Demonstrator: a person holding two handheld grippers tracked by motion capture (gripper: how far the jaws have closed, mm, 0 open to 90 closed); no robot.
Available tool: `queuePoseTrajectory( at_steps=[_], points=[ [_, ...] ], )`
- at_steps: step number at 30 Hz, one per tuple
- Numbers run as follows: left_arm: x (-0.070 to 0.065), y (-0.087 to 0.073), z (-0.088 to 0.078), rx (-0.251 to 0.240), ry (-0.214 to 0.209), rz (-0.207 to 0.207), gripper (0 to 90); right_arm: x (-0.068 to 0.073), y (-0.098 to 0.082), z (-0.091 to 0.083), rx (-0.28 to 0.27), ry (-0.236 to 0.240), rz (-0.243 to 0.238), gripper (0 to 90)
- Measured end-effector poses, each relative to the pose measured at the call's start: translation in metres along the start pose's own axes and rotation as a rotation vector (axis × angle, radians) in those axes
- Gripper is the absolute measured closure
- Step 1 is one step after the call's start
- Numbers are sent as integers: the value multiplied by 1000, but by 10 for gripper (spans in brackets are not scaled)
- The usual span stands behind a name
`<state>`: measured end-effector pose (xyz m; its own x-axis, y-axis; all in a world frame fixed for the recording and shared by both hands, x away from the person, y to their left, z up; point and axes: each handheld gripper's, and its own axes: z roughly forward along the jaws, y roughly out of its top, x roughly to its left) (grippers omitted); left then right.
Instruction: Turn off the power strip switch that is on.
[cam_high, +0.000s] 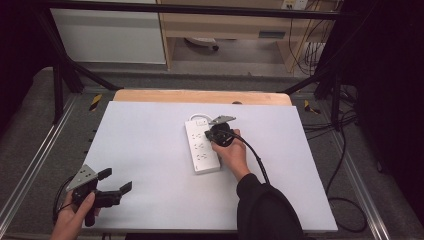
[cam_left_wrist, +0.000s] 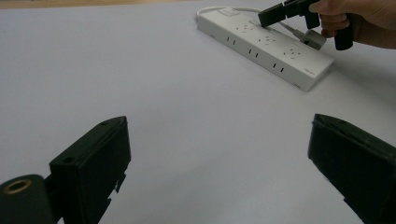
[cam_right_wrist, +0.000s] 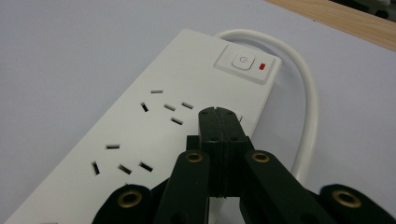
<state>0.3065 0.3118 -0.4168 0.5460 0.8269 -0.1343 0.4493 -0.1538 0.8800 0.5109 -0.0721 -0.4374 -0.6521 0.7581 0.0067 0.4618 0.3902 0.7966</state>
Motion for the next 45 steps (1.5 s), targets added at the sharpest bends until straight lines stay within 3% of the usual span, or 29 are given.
queuePoseTrajectory(
  at_steps=[14, 27, 32, 45],
  points=[
    [0, 0, 0, -1, 1, 0, 58, 0, 1, 0, 1, -2, 4, 900],
    [0, 0, 0, -1, -1, -1, 58, -1, 5, -5, -38, -3, 27, 897],
    [0, 0, 0, -1, 2, 0, 58, 0, 7, -9, -59, 13, 63, 818],
    [0, 0, 0, 1, 2, 0, 58, -4, 12, -19, -89, 21, 75, 665]
  ],
)
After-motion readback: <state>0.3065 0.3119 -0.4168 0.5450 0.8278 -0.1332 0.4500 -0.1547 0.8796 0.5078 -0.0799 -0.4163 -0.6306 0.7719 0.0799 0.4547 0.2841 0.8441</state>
